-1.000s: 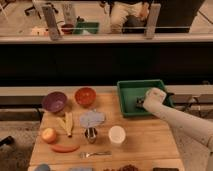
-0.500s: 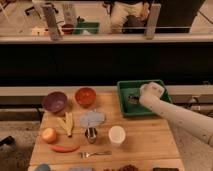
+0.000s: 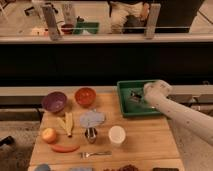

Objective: Wipe tray with brush

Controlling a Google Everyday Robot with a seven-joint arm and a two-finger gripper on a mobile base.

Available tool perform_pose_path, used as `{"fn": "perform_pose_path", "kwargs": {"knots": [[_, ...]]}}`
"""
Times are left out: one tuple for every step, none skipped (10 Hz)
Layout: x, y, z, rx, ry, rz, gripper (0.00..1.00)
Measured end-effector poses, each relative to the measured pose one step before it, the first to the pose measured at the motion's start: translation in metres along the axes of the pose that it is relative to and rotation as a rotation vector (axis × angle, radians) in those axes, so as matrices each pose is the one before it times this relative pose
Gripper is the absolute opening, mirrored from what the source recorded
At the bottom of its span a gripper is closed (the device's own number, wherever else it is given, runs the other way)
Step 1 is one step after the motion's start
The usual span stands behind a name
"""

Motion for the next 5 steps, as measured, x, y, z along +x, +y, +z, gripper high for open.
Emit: {"fn": "perform_pose_path", "kwargs": {"knots": [[0.01464, 0.00353, -0.00292, 0.00033, -0.00022, 0.02210, 0.02], [0.00691, 0.00037, -0.00447, 0.00322, -0.00596, 0.01619, 0.04], [0.00246, -0.00207, -0.00537, 0.00410, -0.00561, 0.01129, 0.10], [-0.00179, -0.00173, -0.00523, 0.00207, -0.01013, 0.00217, 0.21], [-0.00308, -0.00043, -0.00316, -0.00023, -0.02398, 0.00283, 0.31]]}}
